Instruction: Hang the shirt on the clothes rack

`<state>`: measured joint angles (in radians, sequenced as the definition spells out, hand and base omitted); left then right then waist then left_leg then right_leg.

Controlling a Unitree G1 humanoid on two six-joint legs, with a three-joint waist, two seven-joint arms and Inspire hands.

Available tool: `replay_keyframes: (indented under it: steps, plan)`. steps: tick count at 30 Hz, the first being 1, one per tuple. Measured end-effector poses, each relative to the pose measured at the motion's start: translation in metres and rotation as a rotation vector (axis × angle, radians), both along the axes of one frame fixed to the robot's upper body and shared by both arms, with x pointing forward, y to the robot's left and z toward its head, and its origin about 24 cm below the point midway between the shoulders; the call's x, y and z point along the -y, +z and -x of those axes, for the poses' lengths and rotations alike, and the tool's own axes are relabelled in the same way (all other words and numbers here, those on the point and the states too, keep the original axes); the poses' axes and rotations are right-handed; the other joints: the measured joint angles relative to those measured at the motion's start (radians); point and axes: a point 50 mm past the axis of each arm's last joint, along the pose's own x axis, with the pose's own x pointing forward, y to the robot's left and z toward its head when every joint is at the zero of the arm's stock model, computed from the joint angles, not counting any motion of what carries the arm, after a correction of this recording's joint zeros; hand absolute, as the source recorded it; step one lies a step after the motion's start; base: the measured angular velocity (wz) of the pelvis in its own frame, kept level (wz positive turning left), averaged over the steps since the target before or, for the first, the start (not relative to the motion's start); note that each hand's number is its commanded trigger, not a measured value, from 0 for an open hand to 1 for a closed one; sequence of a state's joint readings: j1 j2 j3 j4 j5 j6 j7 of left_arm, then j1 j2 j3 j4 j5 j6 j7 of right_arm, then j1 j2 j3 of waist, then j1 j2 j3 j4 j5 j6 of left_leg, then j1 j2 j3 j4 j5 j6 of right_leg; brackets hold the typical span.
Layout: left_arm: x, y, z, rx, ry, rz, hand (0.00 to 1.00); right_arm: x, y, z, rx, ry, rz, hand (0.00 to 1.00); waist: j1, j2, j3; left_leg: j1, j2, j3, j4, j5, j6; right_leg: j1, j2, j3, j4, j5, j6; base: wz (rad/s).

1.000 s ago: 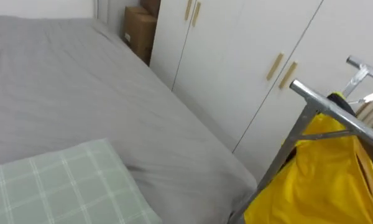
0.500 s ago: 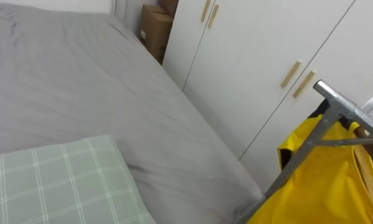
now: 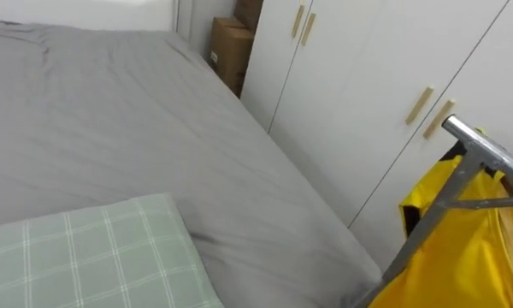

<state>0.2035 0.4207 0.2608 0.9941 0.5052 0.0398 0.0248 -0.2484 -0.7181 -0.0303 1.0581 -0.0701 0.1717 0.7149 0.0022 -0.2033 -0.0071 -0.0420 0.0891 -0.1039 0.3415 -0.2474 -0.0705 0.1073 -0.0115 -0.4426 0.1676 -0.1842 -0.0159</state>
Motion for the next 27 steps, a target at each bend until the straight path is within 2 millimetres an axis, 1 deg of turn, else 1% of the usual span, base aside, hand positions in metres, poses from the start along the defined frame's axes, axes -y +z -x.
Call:
replay_keyframes:
  steps: [2,3,4,5,7,8,9,10,11,13,14,15,19,22,23,24,25,26,27]
  plan:
    - [-0.001,0.004,-0.007,0.024,-0.016,-0.005,0.0,0.001,-0.002,0.003,-0.003,-0.002,0.0,1.0,0.006,0.01,0.0022,-0.003,0.001,0.0,-0.001,0.001,-0.002,0.0,-0.003,-0.005,0.0,-0.005,0.0,0.13]
    - [-0.002,0.006,-0.012,0.04,-0.029,-0.004,0.0,0.001,-0.004,0.007,-0.006,0.006,0.001,1.0,0.006,0.016,0.0034,-0.009,0.002,0.002,-0.001,0.004,-0.005,-0.001,-0.004,-0.017,0.0,-0.008,-0.002,0.28]
    - [-0.002,0.009,-0.016,0.051,-0.041,-0.005,0.0,0.001,-0.006,0.012,-0.003,0.008,-0.004,1.0,0.003,0.018,0.0023,-0.015,0.003,0.022,-0.003,0.012,-0.005,-0.001,-0.007,-0.029,0.0,-0.01,-0.003,0.32]
    - [-0.003,0.01,-0.017,0.054,-0.041,-0.004,0.0,0.002,-0.007,0.013,0.006,0.002,-0.013,1.0,0.002,0.018,0.0014,-0.016,0.004,0.033,-0.006,0.015,-0.005,0.0,-0.008,-0.031,0.0,-0.011,-0.004,0.31]
    - [-0.005,0.013,-0.022,0.066,-0.055,-0.009,0.0,0.005,-0.008,0.021,0.04,-0.037,-0.035,1.0,0.001,0.019,0.0017,-0.019,0.011,0.095,-0.005,0.024,-0.002,0.008,-0.013,-0.047,-0.001,-0.015,-0.007,0.32]
    - [-0.005,0.014,-0.022,0.067,-0.06,-0.012,0.0,0.005,-0.009,0.023,0.042,-0.045,-0.038,1.0,0.001,0.022,0.0036,-0.019,0.014,0.109,-0.003,0.024,-0.002,0.012,-0.013,-0.049,-0.001,-0.016,-0.008,0.3]
    - [-0.007,0.015,-0.023,0.064,-0.068,-0.019,0.0,0.006,-0.011,0.027,0.039,-0.056,-0.046,1.0,0.004,0.022,0.0027,-0.019,0.021,0.137,0.003,0.024,-0.002,0.018,-0.013,-0.049,-0.001,-0.019,-0.01,0.23]
    - [-0.008,0.016,-0.023,0.059,-0.077,-0.027,0.0,0.006,-0.013,0.03,0.035,-0.065,-0.051,1.0,0.006,0.022,0.0026,-0.017,0.023,0.149,0.006,0.024,-0.002,0.024,-0.013,-0.049,-0.001,-0.019,-0.011,0.2]
    - [-0.009,0.017,-0.024,0.055,-0.085,-0.031,0.0,0.006,-0.013,0.032,0.034,-0.068,-0.052,1.0,0.006,0.023,0.0029,-0.016,0.023,0.149,0.009,0.024,-0.002,0.026,-0.012,-0.049,-0.001,-0.02,-0.011,0.14]
    - [-0.008,0.019,-0.027,0.057,-0.111,-0.038,0.0,0.006,-0.017,0.039,0.037,-0.075,-0.063,1.0,0.017,0.03,0.007,-0.017,0.024,0.149,0.029,0.024,-0.003,0.034,-0.01,-0.047,-0.002,-0.02,-0.012,0.08]
    - [-0.008,0.019,-0.03,0.062,-0.119,-0.04,0.0,0.006,-0.017,0.041,0.04,-0.075,-0.067,1.0,0.02,0.032,0.0075,-0.019,0.024,0.148,0.034,0.023,-0.003,0.035,-0.009,-0.044,-0.003,-0.02,-0.012,0.09]
    - [-0.008,0.021,-0.033,0.071,-0.134,-0.044,0.0,0.006,-0.018,0.043,0.048,-0.076,-0.073,1.0,0.025,0.038,0.0079,-0.026,0.024,0.148,0.04,0.021,-0.002,0.035,-0.004,-0.026,-0.011,-0.02,-0.012,0.12]
    - [-0.004,0.023,-0.041,0.084,-0.173,-0.042,0.0,0.005,-0.018,0.044,0.055,-0.067,-0.076,1.0,0.035,0.056,0.0065,-0.035,0.027,0.147,0.041,0.018,0.002,0.035,0.0,-0.023,-0.017,-0.024,-0.006,0.04]
    - [-0.004,0.024,-0.041,0.088,-0.178,-0.044,0.0,0.004,-0.017,0.042,0.066,-0.064,-0.083,1.0,0.036,0.065,0.0092,-0.035,0.031,0.147,0.048,0.018,0.002,0.035,0.002,-0.023,-0.015,-0.024,-0.006,0.0]
    - [-0.004,0.025,-0.041,0.09,-0.18,-0.044,0.0,0.004,-0.017,0.042,0.067,-0.064,-0.084,0.93,0.036,0.066,0.0095,-0.036,0.032,0.147,0.049,0.018,0.002,0.035,0.003,-0.023,-0.015,-0.024,-0.006,0.0]
    - [-0.004,0.026,-0.043,0.096,-0.185,-0.045,0.0,0.004,-0.017,0.043,0.068,-0.065,-0.085,0.75,0.036,0.067,0.0094,-0.036,0.035,0.147,0.051,0.018,0.002,0.035,0.006,-0.022,-0.014,-0.024,-0.006,0.0]
    - [-0.004,0.027,-0.044,0.101,-0.188,-0.046,0.0,0.004,-0.017,0.043,0.07,-0.066,-0.087,0.69,0.037,0.068,0.0093,-0.035,0.037,0.147,0.051,0.018,0.001,0.036,0.007,-0.021,-0.014,-0.023,-0.007,0.0]
    - [-0.004,0.027,-0.044,0.102,-0.189,-0.047,0.0,0.004,-0.017,0.043,0.07,-0.066,-0.087,0.51,0.037,0.068,0.0091,-0.035,0.038,0.147,0.051,0.018,0.001,0.036,0.008,-0.021,-0.014,-0.023,-0.008,0.0]
    - [-0.004,0.027,-0.044,0.102,-0.19,-0.047,0.0,0.004,-0.018,0.044,0.071,-0.068,-0.088,0.0,0.036,0.068,0.0089,-0.035,0.038,0.147,0.051,0.019,0.0,0.036,0.008,-0.021,-0.013,-0.022,-0.009,0.0]
